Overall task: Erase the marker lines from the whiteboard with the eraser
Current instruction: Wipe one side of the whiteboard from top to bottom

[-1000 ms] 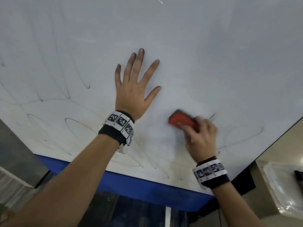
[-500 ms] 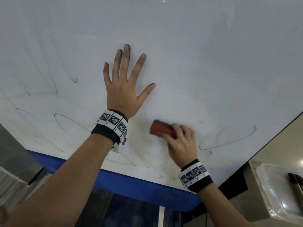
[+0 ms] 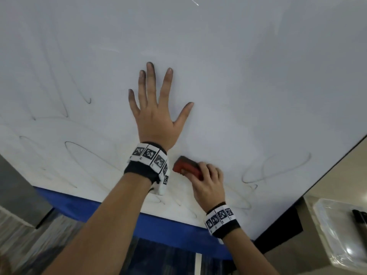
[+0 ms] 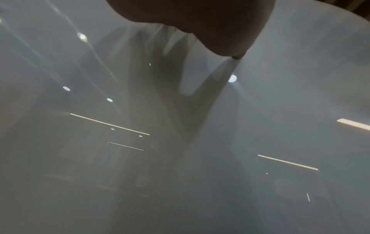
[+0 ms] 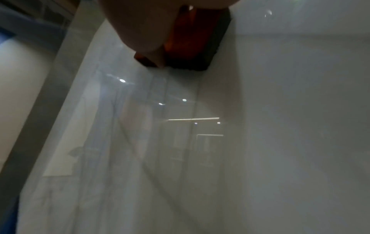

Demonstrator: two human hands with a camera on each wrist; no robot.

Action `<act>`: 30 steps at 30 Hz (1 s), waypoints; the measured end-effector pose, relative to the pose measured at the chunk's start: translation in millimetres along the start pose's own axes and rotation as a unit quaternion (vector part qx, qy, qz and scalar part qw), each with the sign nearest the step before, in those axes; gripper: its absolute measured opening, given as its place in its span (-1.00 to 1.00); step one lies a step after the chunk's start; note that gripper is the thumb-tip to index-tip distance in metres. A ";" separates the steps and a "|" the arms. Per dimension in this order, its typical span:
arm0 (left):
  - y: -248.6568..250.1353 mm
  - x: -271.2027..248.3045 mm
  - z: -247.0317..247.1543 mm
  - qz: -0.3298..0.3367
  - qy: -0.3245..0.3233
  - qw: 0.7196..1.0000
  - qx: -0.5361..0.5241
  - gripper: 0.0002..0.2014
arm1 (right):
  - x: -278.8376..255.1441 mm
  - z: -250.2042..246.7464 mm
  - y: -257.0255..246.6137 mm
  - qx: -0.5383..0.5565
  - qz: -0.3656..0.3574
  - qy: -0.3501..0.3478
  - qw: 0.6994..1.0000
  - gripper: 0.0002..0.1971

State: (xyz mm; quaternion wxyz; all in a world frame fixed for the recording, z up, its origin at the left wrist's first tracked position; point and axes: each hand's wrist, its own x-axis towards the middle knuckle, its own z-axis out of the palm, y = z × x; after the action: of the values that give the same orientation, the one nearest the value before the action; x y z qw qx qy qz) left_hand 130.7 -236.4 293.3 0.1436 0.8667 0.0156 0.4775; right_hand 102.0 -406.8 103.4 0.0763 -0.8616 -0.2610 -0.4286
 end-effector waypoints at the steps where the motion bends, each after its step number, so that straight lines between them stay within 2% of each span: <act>1: -4.9 0.2 -0.2 0.012 -0.001 1.000 0.006 -0.21 | 0.7 -5.8 9.3 -0.003 -0.008 -0.010 1.000 -0.46; 3: -12.6 0.8 -0.4 0.029 -0.005 0.999 0.016 -0.21 | 4.7 -26.3 31.6 0.001 0.019 0.015 1.000 -0.51; 6: -16.5 -0.1 1.5 0.039 -0.004 0.999 0.009 -0.22 | 0.3 -67.8 85.1 -0.003 0.147 0.130 0.981 -0.62; 10: -12.3 -2.9 3.8 0.033 0.001 0.999 -0.012 -0.23 | -14.4 -113.8 158.8 -0.018 0.345 0.310 0.886 -0.57; 12: -9.0 -3.5 4.5 0.023 0.001 1.000 -0.018 -0.23 | -9.5 -115.4 163.3 -0.008 0.394 0.347 0.851 -0.55; 13: -7.8 -3.6 5.0 0.018 -0.001 1.000 -0.020 -0.23 | -4.2 -110.1 157.1 -0.004 0.400 0.357 0.844 -0.55; 15: -6.8 -4.2 6.0 0.012 0.001 1.000 -0.019 -0.23 | 6.6 -91.9 130.7 0.013 0.383 0.352 0.854 -0.57; 16: -6.5 -4.6 6.4 0.012 0.003 1.000 -0.013 -0.23 | 8.3 -80.7 112.2 0.028 0.357 0.327 0.874 -0.58; 19: -7.1 -4.9 7.7 0.015 0.004 1.000 0.008 -0.22 | -6.8 -46.1 56.9 0.017 0.212 0.155 0.965 -0.54; 20: -7.4 -5.3 7.9 0.016 0.004 1.000 0.011 -0.21 | -15.8 -38.2 48.2 -0.004 0.150 0.098 0.984 -0.51; 22: -7.0 -5.8 8.3 0.018 0.008 1.000 0.008 -0.21 | -23.6 -37.7 56.5 -0.036 0.067 0.041 0.996 -0.48; 24: -5.9 -5.9 8.9 0.019 0.012 1.000 0.005 -0.21 | -19.2 -50.6 78.6 -0.043 0.087 0.072 0.993 -0.53; 26: -4.6 -6.2 9.0 0.017 0.008 1.000 0.004 -0.21 | -17.5 -67.9 101.2 -0.018 0.210 0.177 0.961 -0.58; 28: -3.6 -6.9 8.3 0.011 0.003 1.000 0.001 -0.22 | -18.7 -80.9 121.2 0.028 0.357 0.299 0.885 -0.56; 30: -2.9 -7.6 7.4 0.009 0.001 1.000 -0.003 -0.22 | -15.0 -81.5 125.9 0.063 0.466 0.378 0.797 -0.51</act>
State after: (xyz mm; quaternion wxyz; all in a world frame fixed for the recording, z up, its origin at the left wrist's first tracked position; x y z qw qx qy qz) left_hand 133.0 -236.6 282.6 0.1419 0.8660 0.0069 0.4795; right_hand 102.5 -548.8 153.9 0.4139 -0.6419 0.1952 -0.6152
